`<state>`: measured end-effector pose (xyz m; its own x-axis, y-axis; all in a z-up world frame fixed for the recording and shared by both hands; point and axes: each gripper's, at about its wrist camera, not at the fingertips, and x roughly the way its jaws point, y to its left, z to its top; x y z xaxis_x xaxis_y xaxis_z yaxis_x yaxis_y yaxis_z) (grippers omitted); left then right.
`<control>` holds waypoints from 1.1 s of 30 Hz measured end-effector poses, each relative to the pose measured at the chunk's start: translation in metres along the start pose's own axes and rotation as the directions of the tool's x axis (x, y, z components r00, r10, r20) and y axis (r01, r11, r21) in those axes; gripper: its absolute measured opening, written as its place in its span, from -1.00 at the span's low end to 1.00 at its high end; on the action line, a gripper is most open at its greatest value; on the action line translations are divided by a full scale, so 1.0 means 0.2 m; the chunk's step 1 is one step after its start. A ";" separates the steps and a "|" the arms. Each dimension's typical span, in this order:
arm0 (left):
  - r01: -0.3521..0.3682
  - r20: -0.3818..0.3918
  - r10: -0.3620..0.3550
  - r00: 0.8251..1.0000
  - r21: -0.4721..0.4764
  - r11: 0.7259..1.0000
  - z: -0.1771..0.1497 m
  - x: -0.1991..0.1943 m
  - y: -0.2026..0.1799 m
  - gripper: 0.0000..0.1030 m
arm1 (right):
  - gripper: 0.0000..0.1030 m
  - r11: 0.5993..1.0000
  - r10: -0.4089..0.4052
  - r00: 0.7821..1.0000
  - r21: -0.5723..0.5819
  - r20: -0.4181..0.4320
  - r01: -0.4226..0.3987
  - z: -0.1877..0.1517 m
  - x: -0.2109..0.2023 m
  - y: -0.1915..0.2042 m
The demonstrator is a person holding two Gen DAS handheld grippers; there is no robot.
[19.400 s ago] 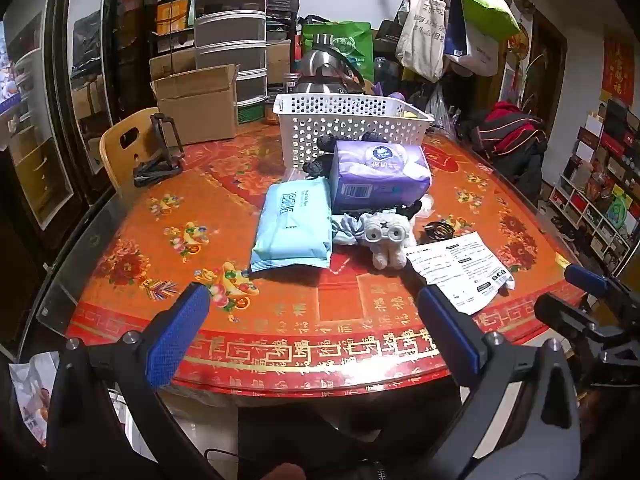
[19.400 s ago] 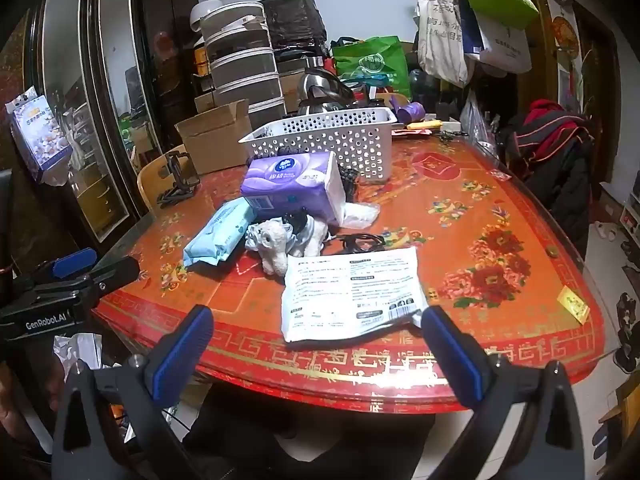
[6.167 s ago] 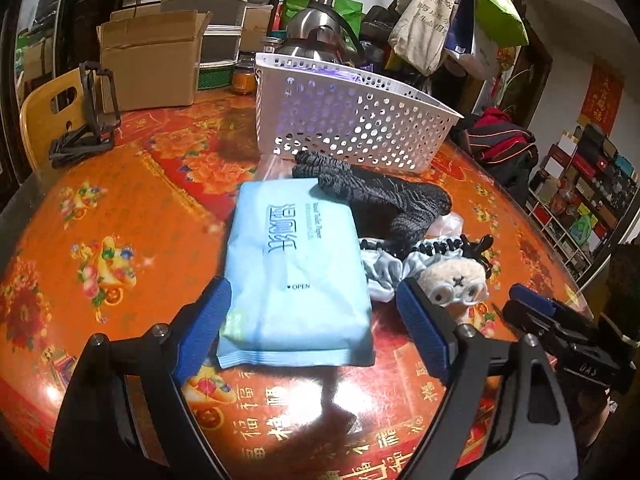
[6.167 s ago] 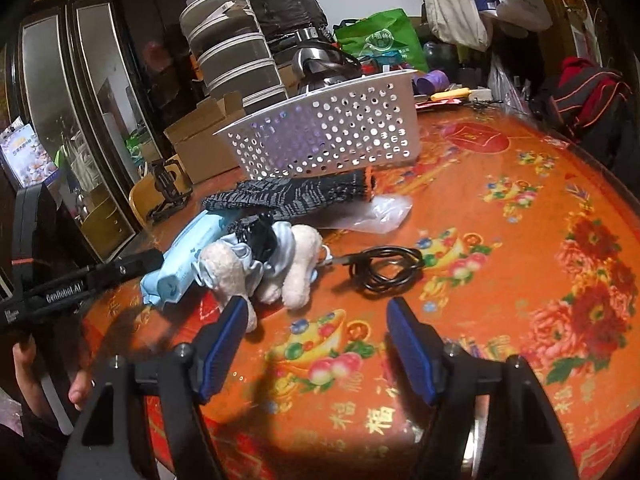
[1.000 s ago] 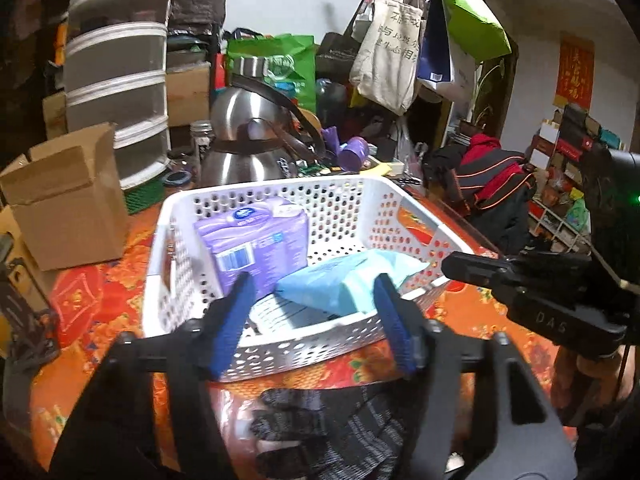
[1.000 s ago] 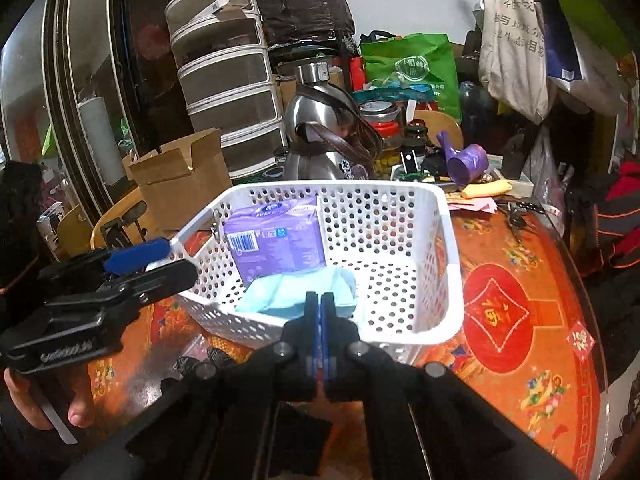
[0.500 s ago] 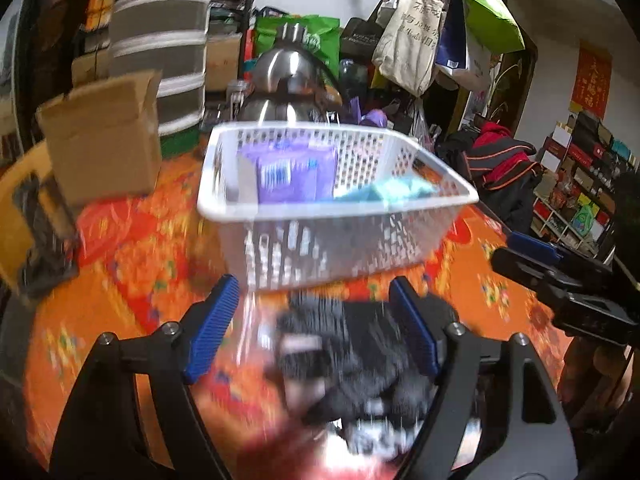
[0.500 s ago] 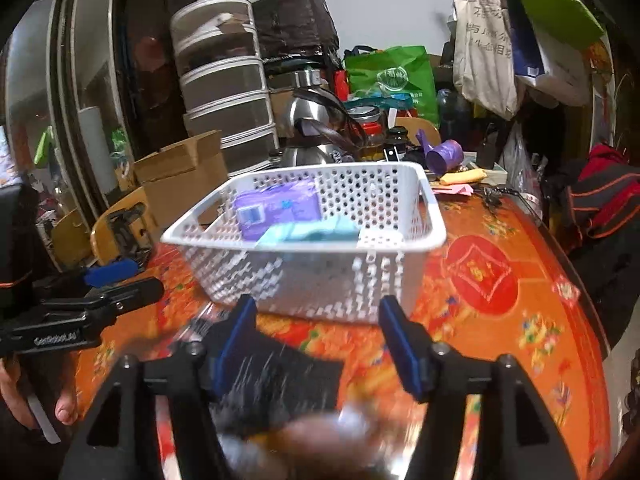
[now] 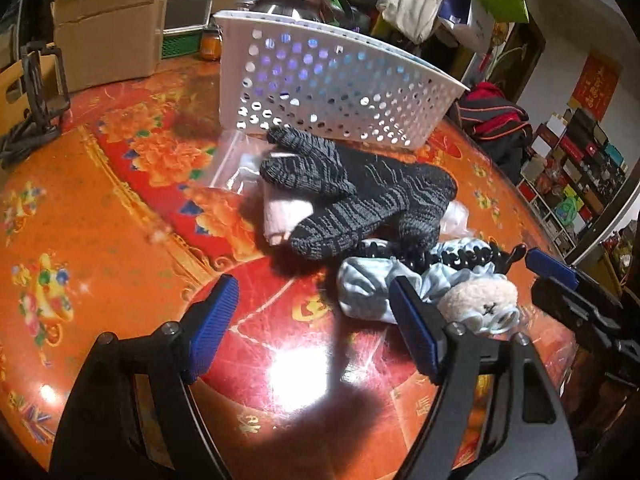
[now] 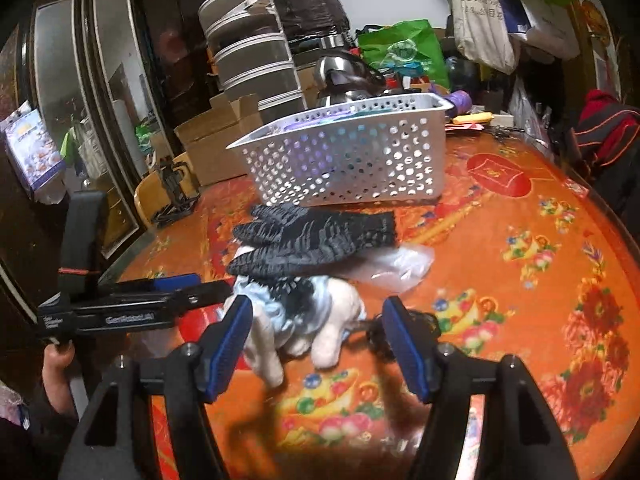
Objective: Organize soft objects
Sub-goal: 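Move both tools back toward the black knit gloves and plush toy, then grasp the white plush toy with the right tool while the left tool grips its strap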
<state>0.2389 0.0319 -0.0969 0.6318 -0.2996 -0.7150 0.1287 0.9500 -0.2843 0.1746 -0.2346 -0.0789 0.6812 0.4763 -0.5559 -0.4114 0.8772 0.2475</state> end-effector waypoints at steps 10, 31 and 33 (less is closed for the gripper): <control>0.031 -0.024 -0.029 0.999 0.100 0.995 0.02 0.03 -0.10 0.46 | 0.02 0.999 0.028 0.999 -0.016 -0.043 -0.029 0.00 0.06 -0.01; 0.039 -0.079 -0.026 0.997 0.160 0.986 0.04 0.14 -0.18 0.03 | -0.53 0.997 0.069 0.993 -0.020 -0.091 -0.071 0.08 0.21 -0.03; 0.050 -0.079 -0.037 0.996 0.170 0.984 0.05 0.14 -0.20 -0.08 | -0.53 0.997 0.073 0.993 -0.017 -0.093 -0.075 0.08 0.21 -0.03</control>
<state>0.2588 -0.0137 -0.1003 0.5640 -0.3408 -0.7521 0.2883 0.9348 -0.2074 0.2157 -0.2189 -0.0901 0.5903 0.5314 -0.6076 -0.4715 0.8379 0.2748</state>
